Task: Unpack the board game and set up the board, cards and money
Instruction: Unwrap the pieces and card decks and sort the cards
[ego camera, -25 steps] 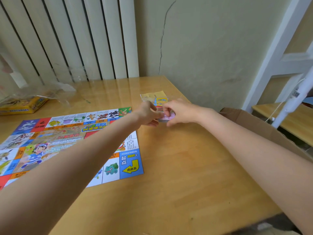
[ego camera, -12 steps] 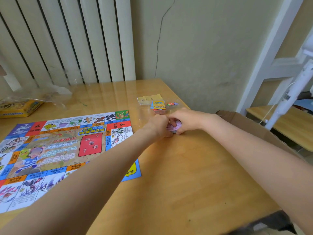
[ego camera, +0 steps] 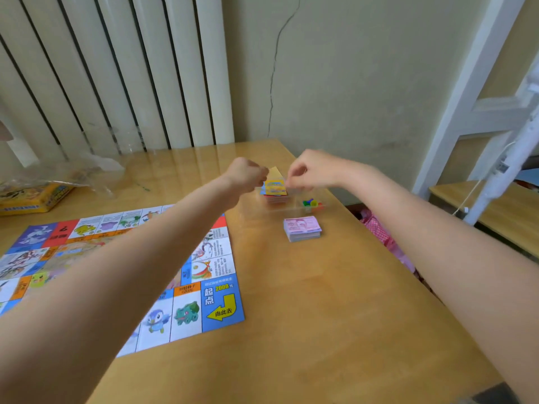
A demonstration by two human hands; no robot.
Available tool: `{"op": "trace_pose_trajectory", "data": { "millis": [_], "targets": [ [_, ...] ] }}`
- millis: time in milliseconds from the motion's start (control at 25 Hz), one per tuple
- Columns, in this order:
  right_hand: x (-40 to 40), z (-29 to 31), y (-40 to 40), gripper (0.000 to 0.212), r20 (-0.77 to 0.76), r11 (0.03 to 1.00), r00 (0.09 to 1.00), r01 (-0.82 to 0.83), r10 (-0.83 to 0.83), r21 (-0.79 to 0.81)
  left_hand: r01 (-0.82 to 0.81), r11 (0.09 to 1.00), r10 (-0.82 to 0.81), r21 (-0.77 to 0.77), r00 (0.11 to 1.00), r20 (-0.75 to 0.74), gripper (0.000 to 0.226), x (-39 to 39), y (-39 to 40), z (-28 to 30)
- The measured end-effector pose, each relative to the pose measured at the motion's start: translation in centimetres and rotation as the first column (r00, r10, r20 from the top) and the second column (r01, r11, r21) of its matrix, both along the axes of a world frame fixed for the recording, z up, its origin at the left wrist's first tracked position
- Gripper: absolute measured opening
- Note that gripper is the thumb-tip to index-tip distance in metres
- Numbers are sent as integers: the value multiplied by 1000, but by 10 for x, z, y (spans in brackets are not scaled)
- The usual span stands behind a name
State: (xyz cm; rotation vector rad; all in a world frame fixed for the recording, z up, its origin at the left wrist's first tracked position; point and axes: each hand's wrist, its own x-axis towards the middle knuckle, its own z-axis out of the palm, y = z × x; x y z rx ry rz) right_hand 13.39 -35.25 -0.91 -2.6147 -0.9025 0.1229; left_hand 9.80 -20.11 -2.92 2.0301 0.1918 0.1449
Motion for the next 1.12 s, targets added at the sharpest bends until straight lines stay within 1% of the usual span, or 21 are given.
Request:
{"op": "trace_pose_trajectory", "data": {
  "millis": [40,80,120,200,320,440,560,600,640,760,840,920,960,1040,1120],
  "targets": [
    [10,-2,6,17,30,998,999,44,-46,45,-71,990,64,-122,996,-55,19,7,5,2],
    [19,-8,13,18,64,995,994,81,-85,63,-113,979,94,-170,989,-114,22,14,8,2],
    [28,-18,22,20,88,991,989,115,-121,71,-132,976,104,-171,981,-163,23,20,9,0],
    [42,-40,39,26,73,981,981,176,-182,83,-136,987,111,-82,961,-255,25,27,7,-5],
    [58,-65,52,41,-2,955,955,296,-296,5,-83,996,90,37,937,-337,19,33,0,-11],
    [66,-75,49,47,-16,942,942,334,-335,-48,-53,994,82,98,943,-322,22,40,-8,-12],
    [68,-74,44,43,-28,949,948,316,-317,-14,23,982,32,189,959,-281,38,49,-15,-12],
    [67,-74,44,41,-21,952,952,306,-306,-6,54,981,-1,185,962,-273,40,51,-18,-11],
    [66,-73,43,39,-8,956,956,293,-293,-2,69,985,-19,161,956,-294,41,52,-23,-8],
    [62,-70,41,37,3,962,962,272,-272,8,-8,996,36,85,939,-341,37,59,-23,-2],
    [59,-68,40,40,-12,964,964,265,-265,16,-11,998,36,63,905,-423,51,60,-17,-1],
    [59,-68,38,42,-11,969,969,246,-246,6,-58,998,52,3,872,-487,61,63,-11,-2],
    [58,-67,38,42,-7,971,971,240,-240,-1,-95,995,70,-27,874,-481,62,66,-10,-2],
    [57,-67,39,43,-7,971,971,238,-238,-13,-163,976,84,-141,890,-448,62,69,-8,-4],
    [57,-67,39,43,-11,969,969,247,-247,-17,-208,958,114,-197,908,-403,58,68,-6,-4]
  ]
}}
